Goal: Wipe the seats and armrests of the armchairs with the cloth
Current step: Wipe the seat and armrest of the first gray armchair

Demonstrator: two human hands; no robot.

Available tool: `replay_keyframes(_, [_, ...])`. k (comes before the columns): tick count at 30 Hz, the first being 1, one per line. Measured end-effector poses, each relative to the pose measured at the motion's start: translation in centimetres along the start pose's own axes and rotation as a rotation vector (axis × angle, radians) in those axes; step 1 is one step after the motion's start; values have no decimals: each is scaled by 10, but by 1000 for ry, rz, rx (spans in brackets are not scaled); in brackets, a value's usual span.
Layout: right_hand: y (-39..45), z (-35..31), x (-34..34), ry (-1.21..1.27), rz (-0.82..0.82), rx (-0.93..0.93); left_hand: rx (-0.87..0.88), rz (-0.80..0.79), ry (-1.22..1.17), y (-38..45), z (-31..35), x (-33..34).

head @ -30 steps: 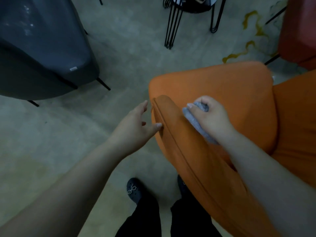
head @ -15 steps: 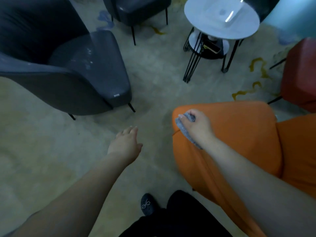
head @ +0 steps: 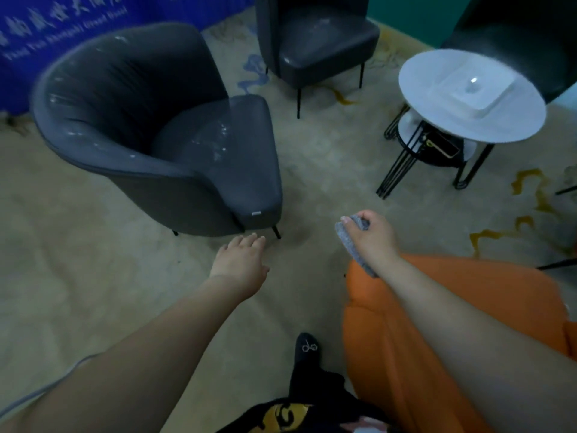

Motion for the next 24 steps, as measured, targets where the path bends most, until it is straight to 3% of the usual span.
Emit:
replay_keyframes(11, [104, -78, 52, -38, -85, -55, -143, 39, -45, 76, -73, -68])
replay_keyframes(24, [178, -183, 115, -37, -13, -82, -103, 97, -29, 172, -174, -127])
Point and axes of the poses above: each hand's wrist, its own y-axis towards the middle knuckle, its own x-axis out of the palm, z = x × y, the point moved 5 cm from there along y, towards the middle knuckle, and after that the axes turned 2 degrees about z, right-handed, at the moved point
